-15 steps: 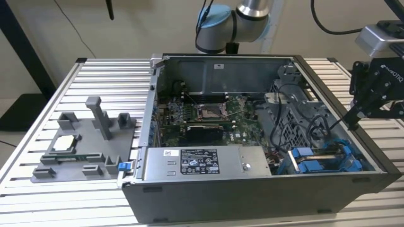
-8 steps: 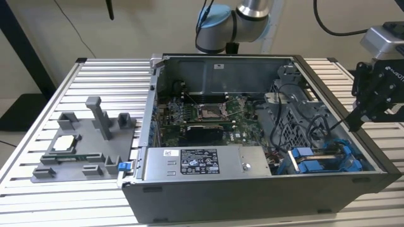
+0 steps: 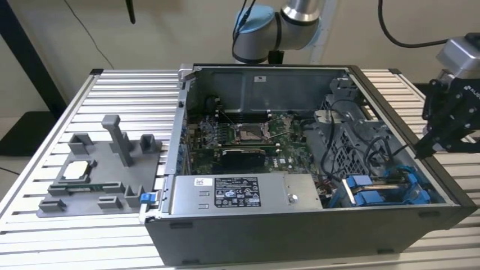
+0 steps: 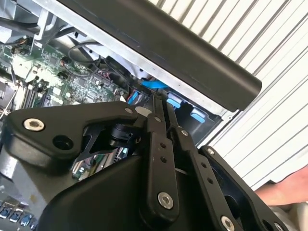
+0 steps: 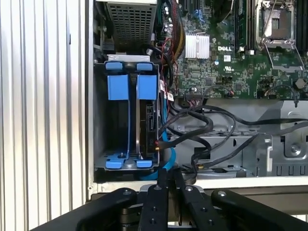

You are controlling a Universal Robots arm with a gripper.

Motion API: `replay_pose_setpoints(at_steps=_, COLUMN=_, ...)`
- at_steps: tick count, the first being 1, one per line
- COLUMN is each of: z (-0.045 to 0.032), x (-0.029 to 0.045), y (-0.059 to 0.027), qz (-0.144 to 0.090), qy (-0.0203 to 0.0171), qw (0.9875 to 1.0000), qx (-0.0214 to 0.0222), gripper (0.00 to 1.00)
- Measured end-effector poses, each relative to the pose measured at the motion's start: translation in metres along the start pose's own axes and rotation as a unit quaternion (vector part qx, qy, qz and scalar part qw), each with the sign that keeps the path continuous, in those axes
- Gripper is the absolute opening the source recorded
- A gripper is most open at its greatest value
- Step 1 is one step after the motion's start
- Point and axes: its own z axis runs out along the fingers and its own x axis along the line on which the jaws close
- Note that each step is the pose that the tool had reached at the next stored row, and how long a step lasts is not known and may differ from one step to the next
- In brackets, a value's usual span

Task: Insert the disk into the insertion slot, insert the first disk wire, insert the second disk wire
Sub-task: 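Insert the second disk wire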

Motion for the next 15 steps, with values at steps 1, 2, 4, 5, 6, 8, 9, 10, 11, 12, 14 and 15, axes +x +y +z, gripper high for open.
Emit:
replay_pose_setpoints(at_steps=1, z=0.0002, x=0.0, y=0.0, qz=0.001, qy=-0.003, qw=1.0, qx=-0.0003, gripper=0.0)
replay_pose_setpoints(at_steps=2, z=0.0004, x=0.0, y=-0.0002, qz=0.001, qy=-0.0058, qw=1.0, qx=-0.0006, gripper=0.0)
replay_pose_setpoints(at_steps=4, z=0.0004, x=0.0001, y=-0.0002, qz=0.001, qy=-0.0107, qw=0.9999, qx=-0.0014, gripper=1.0)
replay_pose_setpoints(at_steps=5, z=0.0005, x=0.0002, y=-0.0003, qz=0.001, qy=-0.0126, qw=0.9999, qx=-0.0017, gripper=1.0)
replay_pose_setpoints(at_steps=6, z=0.0005, x=0.0003, y=-0.0005, qz=0.002, qy=-0.0138, qw=0.9999, qx=-0.0019, gripper=1.0)
replay_pose_setpoints(at_steps=8, z=0.0005, x=0.0008, y=-0.0011, qz=0.002, qy=-0.0163, qw=0.9999, qx=-0.0028, gripper=1.0)
replay_pose_setpoints(at_steps=9, z=0.0004, x=0.0013, y=-0.0019, qz=0.002, qy=-0.0164, qw=0.9999, qx=-0.0047, gripper=1.0)
replay_pose_setpoints(at_steps=10, z=0.0002, x=0.0022, y=-0.003, qz=0.003, qy=-0.0164, qw=0.9998, qx=-0.0077, gripper=1.0)
replay_pose_setpoints(at_steps=11, z=0.0001, x=0.0028, y=-0.0041, qz=0.003, qy=-0.0163, qw=0.9998, qx=-0.01, gripper=1.0)
replay_pose_setpoints(at_steps=12, z=-0.0001, x=0.0034, y=-0.0052, qz=0.003, qy=-0.0162, qw=0.9998, qx=-0.0118, gripper=1.0)
replay_pose_setpoints(at_steps=14, z=-0.0004, x=0.005, y=-0.0076, qz=0.003, qy=-0.0162, qw=0.9997, qx=-0.0153, gripper=1.0)
replay_pose_setpoints(at_steps=15, z=-0.0005, x=0.0058, y=-0.0087, qz=0.004, qy=-0.0161, qw=0.9997, qx=-0.0171, gripper=1.0)
